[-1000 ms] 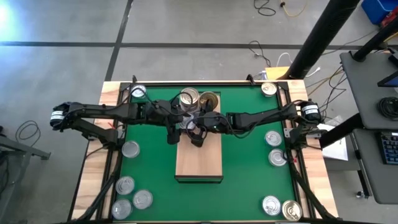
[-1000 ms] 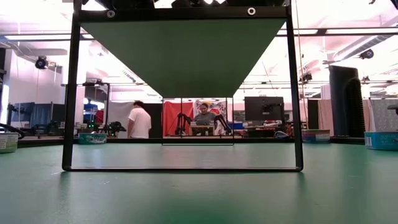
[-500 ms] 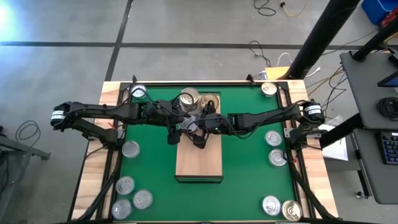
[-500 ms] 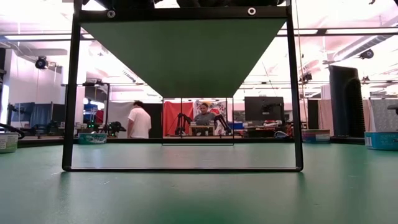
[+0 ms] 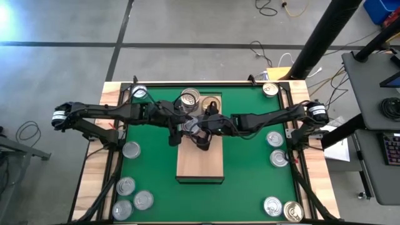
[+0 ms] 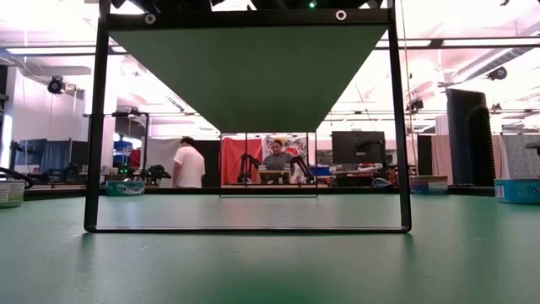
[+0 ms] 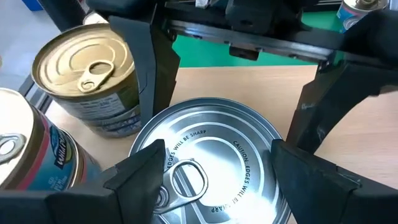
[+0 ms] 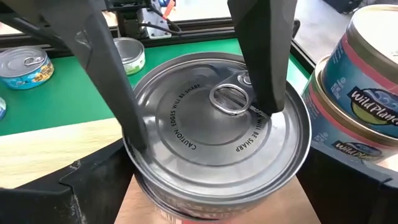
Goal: Stack canned seafood by type on shelf
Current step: Stack the red tuna can on top of the other red tuna can on the shelf
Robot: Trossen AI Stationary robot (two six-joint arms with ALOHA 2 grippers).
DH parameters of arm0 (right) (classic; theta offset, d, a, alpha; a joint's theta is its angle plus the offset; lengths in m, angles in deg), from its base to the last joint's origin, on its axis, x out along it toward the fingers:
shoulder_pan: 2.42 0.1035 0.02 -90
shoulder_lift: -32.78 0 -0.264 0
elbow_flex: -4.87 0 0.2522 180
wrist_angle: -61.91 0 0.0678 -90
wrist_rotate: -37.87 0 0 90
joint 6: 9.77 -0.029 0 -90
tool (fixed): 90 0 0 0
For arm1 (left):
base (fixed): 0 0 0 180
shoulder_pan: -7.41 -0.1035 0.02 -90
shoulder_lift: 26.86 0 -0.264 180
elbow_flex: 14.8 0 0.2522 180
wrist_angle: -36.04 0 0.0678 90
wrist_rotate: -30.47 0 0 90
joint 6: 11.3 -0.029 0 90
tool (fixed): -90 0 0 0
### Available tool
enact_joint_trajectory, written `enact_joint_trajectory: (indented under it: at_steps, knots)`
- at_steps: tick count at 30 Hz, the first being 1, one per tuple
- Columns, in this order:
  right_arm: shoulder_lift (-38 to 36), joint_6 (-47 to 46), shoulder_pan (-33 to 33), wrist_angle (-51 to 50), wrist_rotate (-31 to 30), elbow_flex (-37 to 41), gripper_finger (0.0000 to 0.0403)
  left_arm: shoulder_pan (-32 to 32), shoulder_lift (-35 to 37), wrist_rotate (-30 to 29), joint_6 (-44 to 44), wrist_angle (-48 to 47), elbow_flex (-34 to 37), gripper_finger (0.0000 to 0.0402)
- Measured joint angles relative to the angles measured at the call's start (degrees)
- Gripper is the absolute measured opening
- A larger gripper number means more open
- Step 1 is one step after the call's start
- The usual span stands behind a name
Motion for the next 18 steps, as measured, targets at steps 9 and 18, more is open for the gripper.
enact_joint_trajectory:
  at_steps: [9, 18]
  knots:
    - [-3.22, 2.57, 0.24, 0.00, 0.07, 0.00, 0.0400, -0.09, 0.00, 1.66, 1.11, -0.80, 0.00, 0.0278]
    - [-10.80, 6.01, -0.92, -8.23, -11.79, -0.02, 0.0400, -0.09, 0.00, 1.64, 1.05, -0.69, 0.00, 0.0278]
